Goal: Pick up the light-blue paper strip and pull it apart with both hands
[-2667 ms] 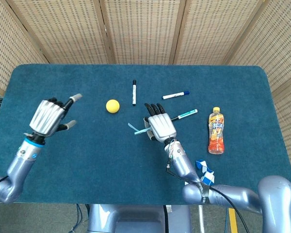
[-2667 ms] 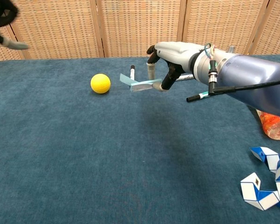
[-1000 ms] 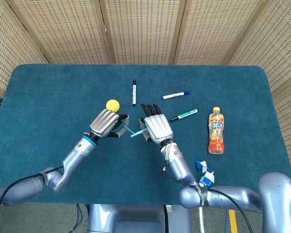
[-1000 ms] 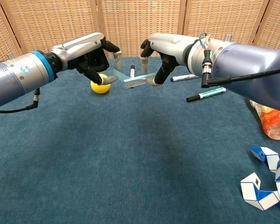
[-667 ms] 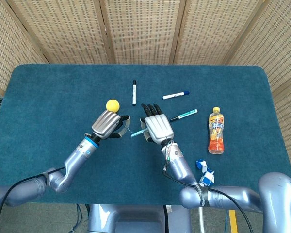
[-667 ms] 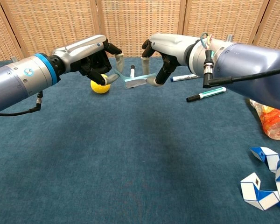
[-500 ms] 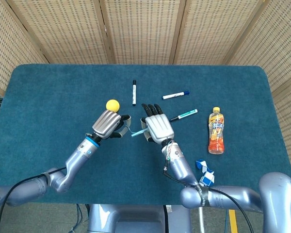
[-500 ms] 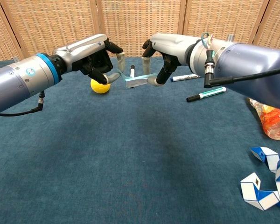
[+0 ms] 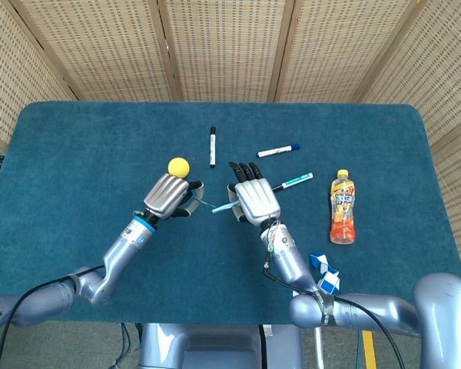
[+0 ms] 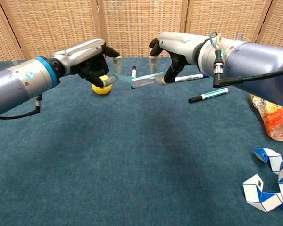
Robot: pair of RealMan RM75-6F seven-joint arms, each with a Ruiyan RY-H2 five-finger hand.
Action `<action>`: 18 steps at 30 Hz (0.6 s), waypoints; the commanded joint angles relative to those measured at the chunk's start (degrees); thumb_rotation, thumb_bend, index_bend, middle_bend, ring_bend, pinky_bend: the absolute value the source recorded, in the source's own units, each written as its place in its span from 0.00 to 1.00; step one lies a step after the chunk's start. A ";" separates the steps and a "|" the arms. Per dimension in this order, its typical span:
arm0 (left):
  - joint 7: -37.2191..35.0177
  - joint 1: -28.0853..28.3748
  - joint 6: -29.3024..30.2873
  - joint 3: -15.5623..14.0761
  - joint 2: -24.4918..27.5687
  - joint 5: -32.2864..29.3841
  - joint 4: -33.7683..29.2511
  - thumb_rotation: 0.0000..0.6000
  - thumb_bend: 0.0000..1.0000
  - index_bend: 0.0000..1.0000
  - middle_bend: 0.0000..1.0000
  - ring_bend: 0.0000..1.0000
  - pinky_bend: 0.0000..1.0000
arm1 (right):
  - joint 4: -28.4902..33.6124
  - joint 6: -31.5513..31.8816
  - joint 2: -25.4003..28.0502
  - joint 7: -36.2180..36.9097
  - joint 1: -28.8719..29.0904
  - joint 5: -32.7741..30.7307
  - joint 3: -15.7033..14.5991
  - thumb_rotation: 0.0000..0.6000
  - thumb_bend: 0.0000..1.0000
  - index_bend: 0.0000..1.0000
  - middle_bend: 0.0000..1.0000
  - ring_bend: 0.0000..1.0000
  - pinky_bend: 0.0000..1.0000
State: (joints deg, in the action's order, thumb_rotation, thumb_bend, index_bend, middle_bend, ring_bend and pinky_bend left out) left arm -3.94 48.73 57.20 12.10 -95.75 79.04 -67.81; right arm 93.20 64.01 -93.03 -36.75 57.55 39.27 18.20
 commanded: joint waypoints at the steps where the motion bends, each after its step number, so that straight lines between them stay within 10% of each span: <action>1: -0.69 -0.97 0.37 -0.75 1.07 0.02 0.98 1.00 0.69 0.79 0.98 0.92 0.85 | -0.66 -0.37 0.19 0.43 -0.29 0.23 -0.38 1.00 0.57 0.63 0.05 0.00 0.00; 12: -5.89 -5.51 2.78 -3.44 5.24 0.93 6.85 1.00 0.58 0.80 0.93 0.90 0.85 | -6.19 -2.75 -1.65 2.30 -0.79 -0.20 -1.69 1.00 0.57 0.63 0.05 0.00 0.00; 15: -5.46 -6.33 4.18 -4.45 6.02 2.33 9.07 1.00 0.25 0.59 0.50 0.59 0.70 | -8.07 -3.08 -2.77 2.80 -0.77 -0.19 -1.70 1.00 0.31 0.47 0.04 0.00 0.00; 18: -0.76 -7.06 5.24 -5.81 6.64 3.55 11.38 1.00 0.03 0.30 0.05 0.14 0.36 | -8.68 -3.23 -3.24 4.14 -1.22 0.08 -1.39 1.00 0.00 0.10 0.00 0.00 0.00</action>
State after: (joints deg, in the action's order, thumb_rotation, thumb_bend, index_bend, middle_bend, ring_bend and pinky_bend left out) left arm -8.02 42.45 61.48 7.40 -89.75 81.66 -58.12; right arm 84.73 60.94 -96.02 -33.02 56.53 39.27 16.69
